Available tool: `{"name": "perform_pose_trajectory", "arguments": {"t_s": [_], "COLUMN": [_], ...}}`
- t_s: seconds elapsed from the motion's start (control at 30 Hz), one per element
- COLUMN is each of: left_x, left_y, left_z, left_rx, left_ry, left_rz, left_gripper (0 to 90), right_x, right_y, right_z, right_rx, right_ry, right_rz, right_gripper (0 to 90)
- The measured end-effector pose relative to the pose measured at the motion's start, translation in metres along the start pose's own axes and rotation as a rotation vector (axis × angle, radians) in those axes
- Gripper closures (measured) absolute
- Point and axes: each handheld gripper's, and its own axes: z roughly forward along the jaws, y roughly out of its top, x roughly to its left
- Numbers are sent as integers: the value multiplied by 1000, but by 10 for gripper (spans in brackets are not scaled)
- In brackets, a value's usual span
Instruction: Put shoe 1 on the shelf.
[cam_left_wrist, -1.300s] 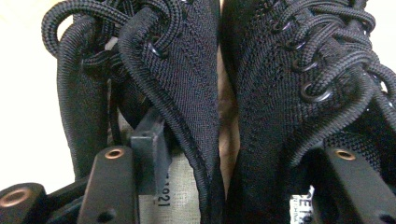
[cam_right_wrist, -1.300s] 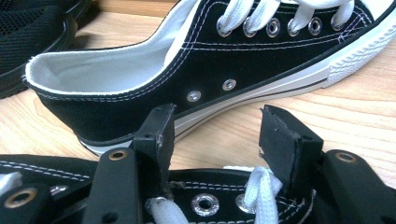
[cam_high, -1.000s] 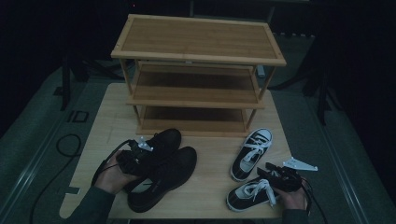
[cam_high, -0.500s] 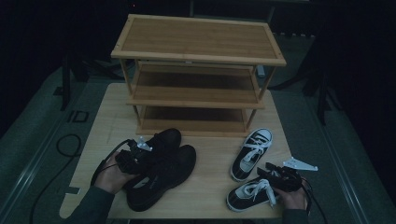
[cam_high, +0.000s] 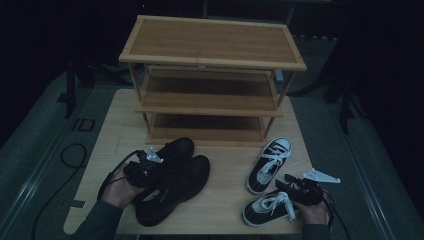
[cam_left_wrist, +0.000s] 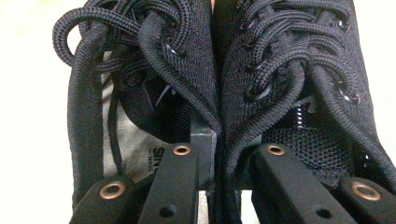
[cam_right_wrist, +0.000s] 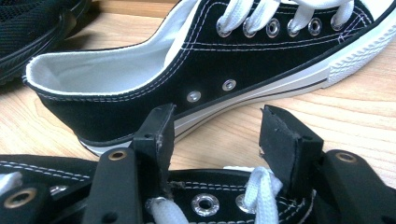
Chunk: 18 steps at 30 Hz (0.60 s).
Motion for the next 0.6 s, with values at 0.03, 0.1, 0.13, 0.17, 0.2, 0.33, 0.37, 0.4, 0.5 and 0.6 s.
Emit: {"name": "perform_pose_trajectory", "arguments": {"t_s": [0.03, 0.1, 0.13, 0.17, 0.2, 0.33, 0.37, 0.4, 0.5, 0.6], "left_x": [0, -1, -1, -1, -2, -4, -5, -4, -4, -4], "left_y": [0, 0, 0, 0, 2, 4, 5, 5, 6, 9], "left_z": [0, -1, -2, -2, -3, -4, -4, -4, -6, -10], "left_rx": [-3, -8, -15, -15, -18, -20, -22, -23, -36, -42], "left_ry": [0, 5, 3, 3, 5, 19, 21, 22, 24, 17], "left_rz": [-2, 0, -3, -3, 1, 4, 4, 4, -5, -1], "left_gripper": [838, 841, 847, 860, 861, 864, 864, 864, 864, 863], "right_x": [0, 0, 0, 0, 0, 0, 0, 0, 0, 0], "right_y": [0, 0, 0, 0, 0, 0, 0, 0, 0, 0], "right_z": [0, 0, 0, 0, 0, 0, 0, 0, 0, 0], "right_rx": [0, 0, 0, 0, -1, -1, -1, -1, -1, -1], "right_ry": [0, -1, -1, 0, 0, 0, 1, 1, 1, 1], "right_rz": [0, 0, -1, 0, -1, -1, -1, -1, 0, 1], "right_gripper": [449, 449, 449, 450, 450, 450, 450, 450, 450, 450]}}
